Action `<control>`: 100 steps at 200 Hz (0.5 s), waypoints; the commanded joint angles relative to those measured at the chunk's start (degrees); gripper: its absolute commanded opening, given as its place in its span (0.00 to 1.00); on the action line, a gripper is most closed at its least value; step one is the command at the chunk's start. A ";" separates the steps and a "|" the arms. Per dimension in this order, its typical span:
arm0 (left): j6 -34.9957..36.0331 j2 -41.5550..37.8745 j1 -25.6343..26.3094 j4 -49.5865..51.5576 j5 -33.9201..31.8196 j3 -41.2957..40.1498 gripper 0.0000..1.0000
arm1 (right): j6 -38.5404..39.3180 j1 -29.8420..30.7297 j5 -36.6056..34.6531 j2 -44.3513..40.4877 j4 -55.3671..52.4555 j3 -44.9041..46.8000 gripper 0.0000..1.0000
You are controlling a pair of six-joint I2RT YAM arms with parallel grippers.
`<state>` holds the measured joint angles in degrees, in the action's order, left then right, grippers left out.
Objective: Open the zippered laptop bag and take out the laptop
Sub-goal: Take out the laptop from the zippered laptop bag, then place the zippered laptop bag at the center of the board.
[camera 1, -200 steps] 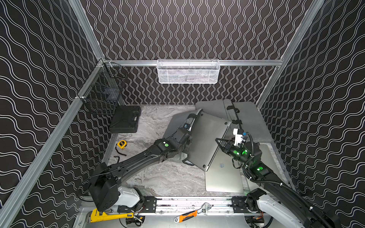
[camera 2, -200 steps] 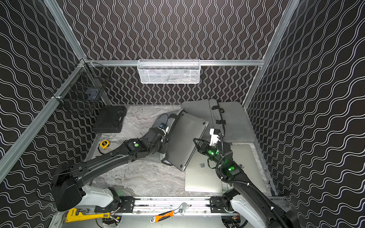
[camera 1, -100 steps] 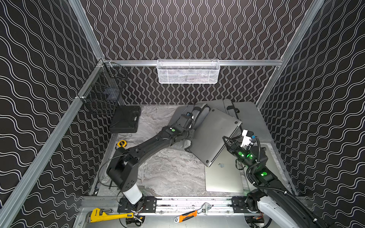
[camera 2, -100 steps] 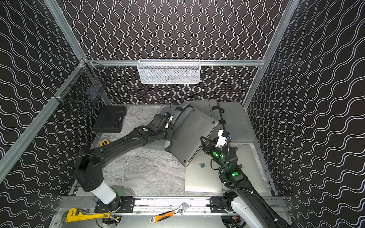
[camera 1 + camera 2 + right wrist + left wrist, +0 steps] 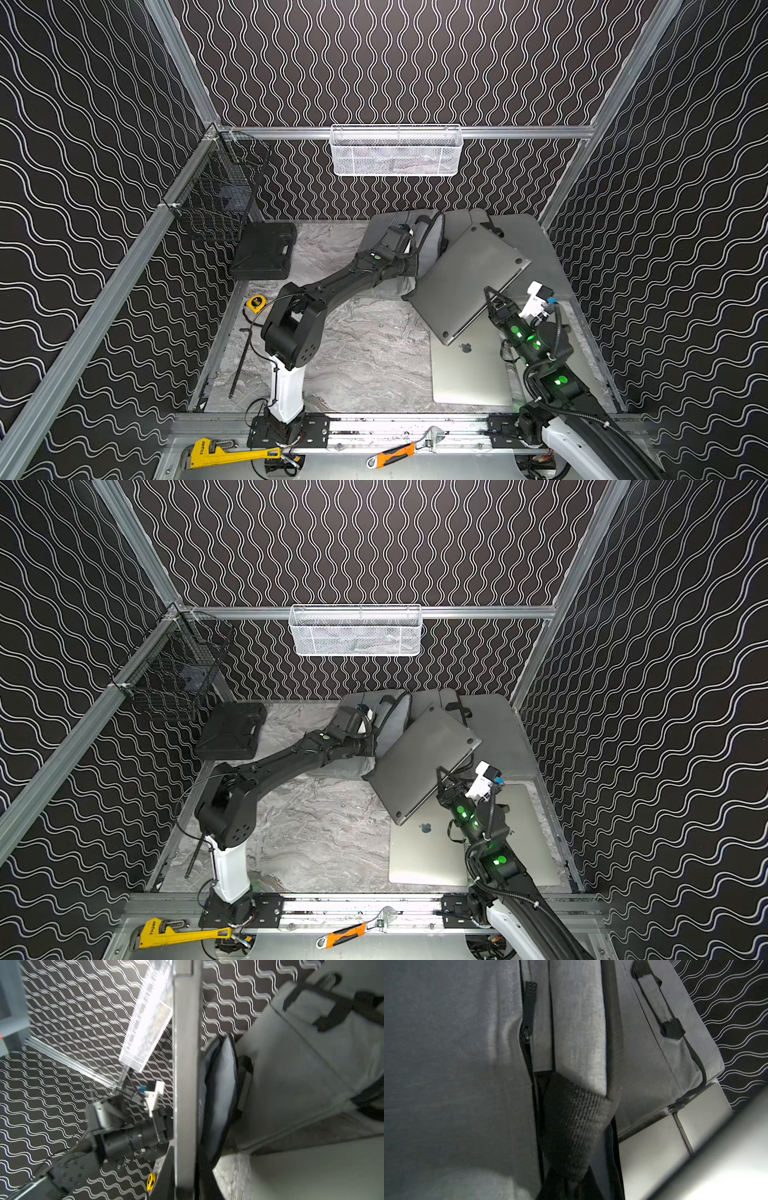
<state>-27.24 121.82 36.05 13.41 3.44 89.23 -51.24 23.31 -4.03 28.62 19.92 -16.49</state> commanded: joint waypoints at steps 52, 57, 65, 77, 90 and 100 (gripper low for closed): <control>-5.29 7.70 -0.55 -5.47 3.17 6.16 0.00 | 1.45 0.07 -2.03 -7.14 0.90 -2.45 0.00; -5.64 8.21 -0.59 -5.48 3.04 6.66 0.00 | 1.75 0.07 -1.74 -7.22 0.36 -2.82 0.00; -6.37 8.85 -0.63 -5.71 2.85 7.25 0.00 | 1.94 0.07 -1.55 -7.58 -0.32 -3.06 0.00; -7.62 9.77 -0.57 -5.89 2.22 8.19 0.00 | 1.81 0.07 -1.53 -8.21 -1.18 -3.06 0.00; -8.51 10.57 -0.58 -4.37 0.93 9.98 0.00 | 1.85 0.07 -1.59 -8.74 -2.39 -3.32 0.00; -8.61 10.67 -0.60 -3.95 0.86 10.96 0.00 | 1.76 0.02 -1.59 -8.90 -3.10 -3.54 0.00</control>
<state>-33.39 132.03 35.68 11.18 6.04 97.84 -49.10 23.42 -5.58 20.47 11.55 -18.61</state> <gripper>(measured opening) 0.085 0.136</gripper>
